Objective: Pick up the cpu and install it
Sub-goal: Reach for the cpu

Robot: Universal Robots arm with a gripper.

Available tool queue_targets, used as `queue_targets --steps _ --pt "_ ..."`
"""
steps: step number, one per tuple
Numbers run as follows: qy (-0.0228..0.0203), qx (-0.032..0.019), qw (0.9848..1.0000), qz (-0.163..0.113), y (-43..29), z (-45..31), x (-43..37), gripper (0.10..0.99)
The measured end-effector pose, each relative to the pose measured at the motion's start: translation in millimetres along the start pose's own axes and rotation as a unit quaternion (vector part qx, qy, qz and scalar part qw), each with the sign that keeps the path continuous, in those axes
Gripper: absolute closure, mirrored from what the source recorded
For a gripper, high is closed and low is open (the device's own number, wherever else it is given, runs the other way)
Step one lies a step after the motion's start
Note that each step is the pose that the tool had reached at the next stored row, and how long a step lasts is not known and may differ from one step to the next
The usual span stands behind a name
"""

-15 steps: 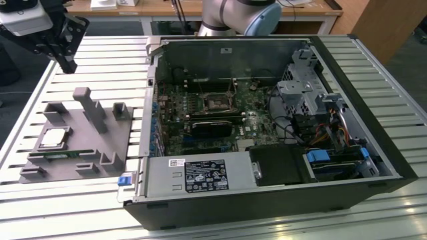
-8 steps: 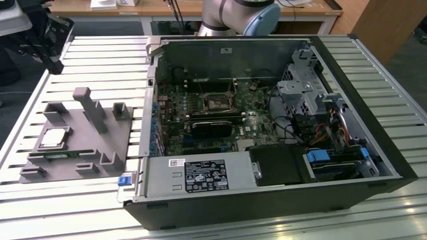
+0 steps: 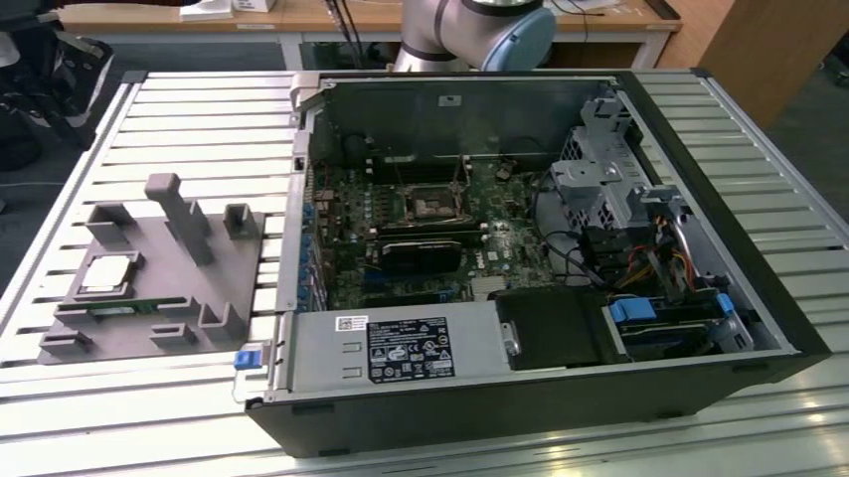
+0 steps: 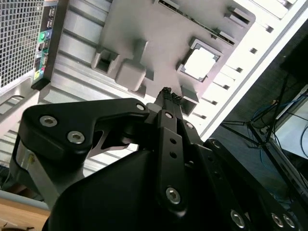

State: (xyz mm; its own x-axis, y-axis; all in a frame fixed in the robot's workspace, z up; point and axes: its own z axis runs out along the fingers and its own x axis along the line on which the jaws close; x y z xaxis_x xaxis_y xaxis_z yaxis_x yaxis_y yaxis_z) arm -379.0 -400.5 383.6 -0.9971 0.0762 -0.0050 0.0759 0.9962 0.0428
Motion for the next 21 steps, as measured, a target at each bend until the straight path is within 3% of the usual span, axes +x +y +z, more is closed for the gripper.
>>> queue_targets --steps 21 --pt "0.0010 0.0001 1.0000 0.000 -4.7 3.4 60.0 0.980"
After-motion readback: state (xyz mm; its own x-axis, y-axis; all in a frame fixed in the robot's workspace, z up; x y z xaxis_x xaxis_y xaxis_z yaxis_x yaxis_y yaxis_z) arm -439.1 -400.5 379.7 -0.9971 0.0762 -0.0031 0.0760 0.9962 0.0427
